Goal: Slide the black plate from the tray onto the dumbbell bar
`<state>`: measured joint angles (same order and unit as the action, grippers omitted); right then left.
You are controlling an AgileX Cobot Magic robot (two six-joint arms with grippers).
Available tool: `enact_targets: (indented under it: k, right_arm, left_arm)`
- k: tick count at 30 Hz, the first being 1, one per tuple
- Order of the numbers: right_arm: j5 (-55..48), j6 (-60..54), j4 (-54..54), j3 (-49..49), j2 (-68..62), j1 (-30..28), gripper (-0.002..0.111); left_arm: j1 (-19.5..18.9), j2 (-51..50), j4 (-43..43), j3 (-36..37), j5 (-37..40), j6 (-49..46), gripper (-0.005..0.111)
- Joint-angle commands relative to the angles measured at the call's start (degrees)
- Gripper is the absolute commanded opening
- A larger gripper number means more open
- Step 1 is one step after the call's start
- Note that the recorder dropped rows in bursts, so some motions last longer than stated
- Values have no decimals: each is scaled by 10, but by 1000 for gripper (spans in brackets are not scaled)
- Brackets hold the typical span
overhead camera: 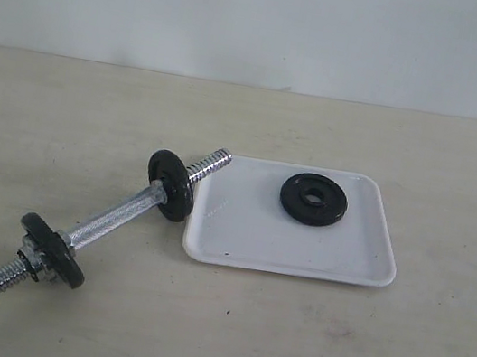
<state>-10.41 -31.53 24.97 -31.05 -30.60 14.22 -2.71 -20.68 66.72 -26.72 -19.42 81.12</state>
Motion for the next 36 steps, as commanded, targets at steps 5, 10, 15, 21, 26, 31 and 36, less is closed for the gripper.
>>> enact_targets:
  k: [5, 10, 15, 21, 26, 31, 36]
  right_arm:
    - [-165, -18, -7, -139, -177, 1, 4]
    - [-211, -40, -65, -186, -270, 1, 4]
    - [-184, -62, -69, -189, -301, 1, 4]
    - [-174, -61, -58, -189, -329, 1, 4]
    - [-170, -61, -56, -189, -366, 1, 4]
    - [-162, -97, -21, -189, -412, 1, 4]
    - [-139, -115, -13, -189, -443, 1, 4]
  left_arm:
    - [-1, -223, 332, -153, -146, 251, 4]
    - [0, -320, 332, -177, -202, 248, 4]
    - [1, -380, 332, -171, -213, 219, 4]
    - [1, -449, 332, -169, -210, 187, 4]
    - [1, -506, 332, -169, -208, 171, 4]
    - [54, -538, 332, -169, -131, 101, 4]
    - [132, -540, 332, -169, 21, 52, 4]
